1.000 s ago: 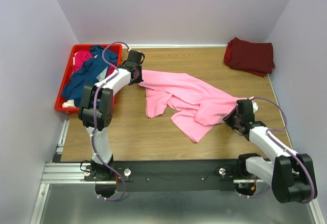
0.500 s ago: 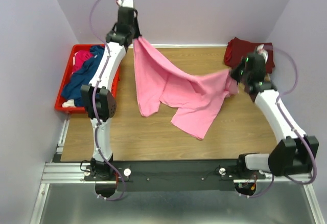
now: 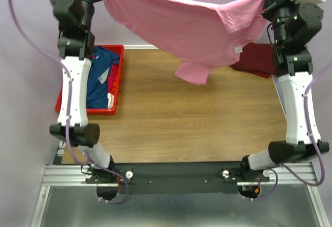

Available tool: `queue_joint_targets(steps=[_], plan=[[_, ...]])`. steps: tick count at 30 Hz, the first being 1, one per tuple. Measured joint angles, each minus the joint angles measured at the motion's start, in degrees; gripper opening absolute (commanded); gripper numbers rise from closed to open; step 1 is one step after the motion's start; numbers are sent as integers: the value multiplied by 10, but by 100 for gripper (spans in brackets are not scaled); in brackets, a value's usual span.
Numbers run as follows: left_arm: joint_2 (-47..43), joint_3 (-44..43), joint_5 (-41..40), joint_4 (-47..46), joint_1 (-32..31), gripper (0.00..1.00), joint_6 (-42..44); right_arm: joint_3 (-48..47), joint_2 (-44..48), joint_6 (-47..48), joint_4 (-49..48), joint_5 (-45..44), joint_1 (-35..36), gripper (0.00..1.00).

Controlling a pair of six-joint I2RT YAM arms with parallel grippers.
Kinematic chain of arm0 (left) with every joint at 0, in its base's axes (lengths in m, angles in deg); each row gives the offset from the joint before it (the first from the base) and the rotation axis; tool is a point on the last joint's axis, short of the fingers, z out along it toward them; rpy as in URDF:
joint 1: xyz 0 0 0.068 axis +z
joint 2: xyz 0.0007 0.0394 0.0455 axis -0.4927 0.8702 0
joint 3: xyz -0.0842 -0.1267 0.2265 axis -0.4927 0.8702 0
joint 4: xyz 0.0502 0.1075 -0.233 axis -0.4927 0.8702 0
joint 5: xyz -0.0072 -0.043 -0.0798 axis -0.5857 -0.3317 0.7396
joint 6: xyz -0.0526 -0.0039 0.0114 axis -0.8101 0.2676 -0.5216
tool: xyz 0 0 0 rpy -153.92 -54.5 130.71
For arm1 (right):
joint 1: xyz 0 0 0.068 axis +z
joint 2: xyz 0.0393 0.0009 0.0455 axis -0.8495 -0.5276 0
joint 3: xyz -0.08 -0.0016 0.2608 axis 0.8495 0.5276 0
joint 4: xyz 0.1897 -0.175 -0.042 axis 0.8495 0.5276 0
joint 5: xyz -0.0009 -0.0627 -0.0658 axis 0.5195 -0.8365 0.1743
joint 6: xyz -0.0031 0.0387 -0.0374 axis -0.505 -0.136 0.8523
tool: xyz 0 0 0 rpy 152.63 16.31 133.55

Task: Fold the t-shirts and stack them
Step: Flatten the tshirt out

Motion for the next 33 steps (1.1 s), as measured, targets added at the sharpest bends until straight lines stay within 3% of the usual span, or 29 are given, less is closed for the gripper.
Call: queue_joint_targets(steps=[6,13,16,19,21,23,26,29,33], plan=[[-127,136,22,-77,1,0,0,127,109,25,-63,22,0,1],[-270,580,25,-106,1,0,-23,435,283,-3,-64,51,0,1],[-277,697,20,-76,0,0,-27,585,364,-51,-16,82,0,1],[-304,817,19,-50,0,0,-33,675,422,-100,52,103,0,1],[-329,873,26,-40,0,0,-40,720,451,-133,105,120,0,7],[-343,907,38,-33,0,0,-44,746,467,-157,158,142,0,37],[-343,927,54,-30,0,0,-47,754,463,-182,242,162,0,64],[-334,931,61,-29,0,0,-47,737,419,-173,301,169,0,69],[-306,928,68,-27,0,0,-40,708,332,-153,321,173,0,68]])
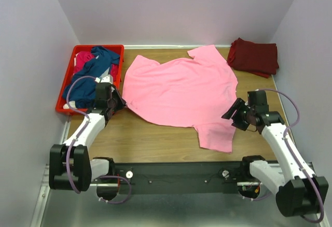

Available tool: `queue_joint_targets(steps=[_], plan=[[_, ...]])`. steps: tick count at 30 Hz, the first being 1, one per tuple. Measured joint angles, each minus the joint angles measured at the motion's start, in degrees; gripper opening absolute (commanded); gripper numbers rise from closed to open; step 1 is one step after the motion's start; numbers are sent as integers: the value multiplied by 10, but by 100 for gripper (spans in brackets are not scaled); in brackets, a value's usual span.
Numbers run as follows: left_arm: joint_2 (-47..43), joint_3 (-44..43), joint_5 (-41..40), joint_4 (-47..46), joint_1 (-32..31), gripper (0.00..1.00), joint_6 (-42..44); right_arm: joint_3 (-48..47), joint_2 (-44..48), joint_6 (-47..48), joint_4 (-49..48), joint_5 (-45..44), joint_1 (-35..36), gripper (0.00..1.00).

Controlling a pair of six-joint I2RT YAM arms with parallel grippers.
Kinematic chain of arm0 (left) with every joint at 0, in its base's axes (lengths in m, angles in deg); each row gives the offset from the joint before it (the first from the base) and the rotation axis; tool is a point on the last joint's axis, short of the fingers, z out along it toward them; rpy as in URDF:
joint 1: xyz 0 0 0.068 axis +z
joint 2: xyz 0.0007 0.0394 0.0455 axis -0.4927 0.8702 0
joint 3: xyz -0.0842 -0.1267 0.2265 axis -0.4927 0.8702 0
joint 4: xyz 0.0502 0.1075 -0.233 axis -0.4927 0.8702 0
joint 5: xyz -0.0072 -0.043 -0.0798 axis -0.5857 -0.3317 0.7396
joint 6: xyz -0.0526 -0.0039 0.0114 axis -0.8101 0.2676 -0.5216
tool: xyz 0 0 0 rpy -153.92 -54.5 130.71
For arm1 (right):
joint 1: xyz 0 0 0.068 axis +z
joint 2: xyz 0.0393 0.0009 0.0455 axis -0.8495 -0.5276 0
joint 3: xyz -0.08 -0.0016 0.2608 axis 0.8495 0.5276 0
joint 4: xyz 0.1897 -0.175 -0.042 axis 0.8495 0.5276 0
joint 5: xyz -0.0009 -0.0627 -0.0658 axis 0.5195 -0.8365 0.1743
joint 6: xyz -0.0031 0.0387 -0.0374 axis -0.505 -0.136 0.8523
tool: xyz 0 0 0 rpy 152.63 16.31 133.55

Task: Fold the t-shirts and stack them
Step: Flatten the tshirt out

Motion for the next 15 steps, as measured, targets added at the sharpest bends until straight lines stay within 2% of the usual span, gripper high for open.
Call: queue_joint_targets(steps=[8,15], plan=[[13,-11,-6,17,0,0,11,-2,-123,28,-51,-14,-1,65],[-33,-16,-47,75,0,0,17,-3,-255,40,-127,-57,-3,64]])
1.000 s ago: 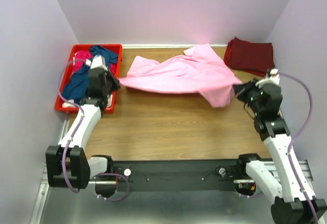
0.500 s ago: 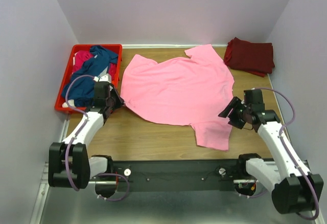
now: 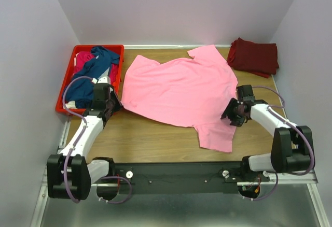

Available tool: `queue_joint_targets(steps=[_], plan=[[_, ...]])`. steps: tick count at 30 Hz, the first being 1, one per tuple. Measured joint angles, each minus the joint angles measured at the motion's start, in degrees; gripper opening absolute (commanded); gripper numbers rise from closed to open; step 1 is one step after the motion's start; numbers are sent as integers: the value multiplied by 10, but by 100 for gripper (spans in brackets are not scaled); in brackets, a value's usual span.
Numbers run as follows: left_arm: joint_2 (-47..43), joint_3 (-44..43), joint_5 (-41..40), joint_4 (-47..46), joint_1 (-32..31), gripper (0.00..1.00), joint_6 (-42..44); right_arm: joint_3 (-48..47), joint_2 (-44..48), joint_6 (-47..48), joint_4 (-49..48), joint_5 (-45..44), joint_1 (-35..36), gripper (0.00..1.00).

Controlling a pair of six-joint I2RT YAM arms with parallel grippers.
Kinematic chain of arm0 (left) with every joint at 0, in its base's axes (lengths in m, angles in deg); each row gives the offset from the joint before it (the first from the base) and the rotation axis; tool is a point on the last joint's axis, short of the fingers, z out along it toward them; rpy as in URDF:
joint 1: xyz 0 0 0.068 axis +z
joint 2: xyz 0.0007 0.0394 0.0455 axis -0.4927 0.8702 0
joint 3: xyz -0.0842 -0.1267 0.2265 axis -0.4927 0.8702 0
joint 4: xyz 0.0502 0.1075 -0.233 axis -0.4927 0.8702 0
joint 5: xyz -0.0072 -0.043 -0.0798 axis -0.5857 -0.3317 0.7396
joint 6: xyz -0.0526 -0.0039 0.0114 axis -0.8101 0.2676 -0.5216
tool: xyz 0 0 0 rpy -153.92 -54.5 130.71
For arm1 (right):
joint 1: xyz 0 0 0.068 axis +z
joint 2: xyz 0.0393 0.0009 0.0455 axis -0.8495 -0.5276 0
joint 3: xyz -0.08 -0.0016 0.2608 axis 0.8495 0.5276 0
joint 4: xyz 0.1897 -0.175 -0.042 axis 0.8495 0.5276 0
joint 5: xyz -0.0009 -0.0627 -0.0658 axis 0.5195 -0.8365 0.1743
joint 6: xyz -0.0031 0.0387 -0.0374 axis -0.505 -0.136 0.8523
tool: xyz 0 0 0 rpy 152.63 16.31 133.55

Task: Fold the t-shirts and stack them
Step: Flatten the tshirt out

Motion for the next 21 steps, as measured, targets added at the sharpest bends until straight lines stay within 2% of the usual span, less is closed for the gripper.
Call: queue_joint_targets(steps=[6,12,13,14,17,19,21], plan=[[-56,12,-5,39,-4,0,-12,-10,-34,0,-16,-41,-29,64],[-72,9,1,90,-8,2,-20,-16,-45,-20,-30,-41,-122,64],[-77,9,7,103,-9,6,-22,-16,-45,-24,-30,-42,-128,64],[-84,9,10,111,-10,19,-24,-16,-45,-26,-31,-43,-139,64],[-123,9,21,137,-11,44,-33,-16,-26,-23,-30,-47,-146,65],[-155,8,21,145,-11,51,-38,-16,-2,-19,-30,-45,-146,65],[-179,-2,21,156,-11,63,-41,-17,26,-11,-30,-37,-146,65]])
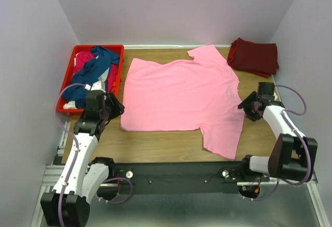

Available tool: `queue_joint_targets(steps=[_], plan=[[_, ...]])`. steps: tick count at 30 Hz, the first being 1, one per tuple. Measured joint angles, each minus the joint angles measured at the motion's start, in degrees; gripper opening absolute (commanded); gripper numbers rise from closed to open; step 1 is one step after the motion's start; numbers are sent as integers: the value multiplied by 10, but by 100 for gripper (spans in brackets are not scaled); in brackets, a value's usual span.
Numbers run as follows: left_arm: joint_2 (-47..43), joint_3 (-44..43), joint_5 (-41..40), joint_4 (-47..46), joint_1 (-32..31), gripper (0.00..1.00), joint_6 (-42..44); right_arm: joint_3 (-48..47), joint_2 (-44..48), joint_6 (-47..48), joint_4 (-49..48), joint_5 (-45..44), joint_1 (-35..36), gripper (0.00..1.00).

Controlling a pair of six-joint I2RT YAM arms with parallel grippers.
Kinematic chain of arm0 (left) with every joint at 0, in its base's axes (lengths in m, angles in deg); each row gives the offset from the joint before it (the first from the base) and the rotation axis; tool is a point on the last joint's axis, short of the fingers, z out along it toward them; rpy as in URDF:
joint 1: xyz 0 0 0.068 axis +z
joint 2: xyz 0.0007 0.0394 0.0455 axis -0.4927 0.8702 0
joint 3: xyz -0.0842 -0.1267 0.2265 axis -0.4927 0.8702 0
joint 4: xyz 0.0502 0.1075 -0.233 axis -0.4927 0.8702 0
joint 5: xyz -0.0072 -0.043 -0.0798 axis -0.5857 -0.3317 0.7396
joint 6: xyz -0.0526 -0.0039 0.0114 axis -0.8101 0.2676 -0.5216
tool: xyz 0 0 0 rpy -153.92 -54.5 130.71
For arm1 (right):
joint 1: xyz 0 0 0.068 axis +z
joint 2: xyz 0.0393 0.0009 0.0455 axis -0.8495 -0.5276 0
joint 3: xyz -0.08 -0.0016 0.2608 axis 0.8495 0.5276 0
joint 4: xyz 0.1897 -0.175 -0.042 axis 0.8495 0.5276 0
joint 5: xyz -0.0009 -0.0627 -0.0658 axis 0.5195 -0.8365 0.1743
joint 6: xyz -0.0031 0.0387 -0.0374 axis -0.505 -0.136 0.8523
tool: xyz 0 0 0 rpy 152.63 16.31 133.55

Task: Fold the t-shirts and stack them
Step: Flatten the tshirt out

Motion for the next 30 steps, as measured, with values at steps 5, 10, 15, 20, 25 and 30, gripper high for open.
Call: queue_joint_targets(steps=[5,10,15,20,25,30], plan=[[13,-30,0,-9,-2,63,4,-14,38,22,-9,58,0,65],[90,-38,1,-74,-28,58,4,-22,2,34,-51,141,0,62],[267,-90,-1,-160,-85,57,2,-13,-48,13,-107,177,0,61],[370,-103,4,-214,-101,57,-19,5,-82,-1,-132,176,0,61],[382,-28,7,-242,-101,55,-52,38,-82,-11,-138,168,-1,61],[374,12,15,-283,-100,54,-88,64,-66,-28,-160,168,-5,62]])
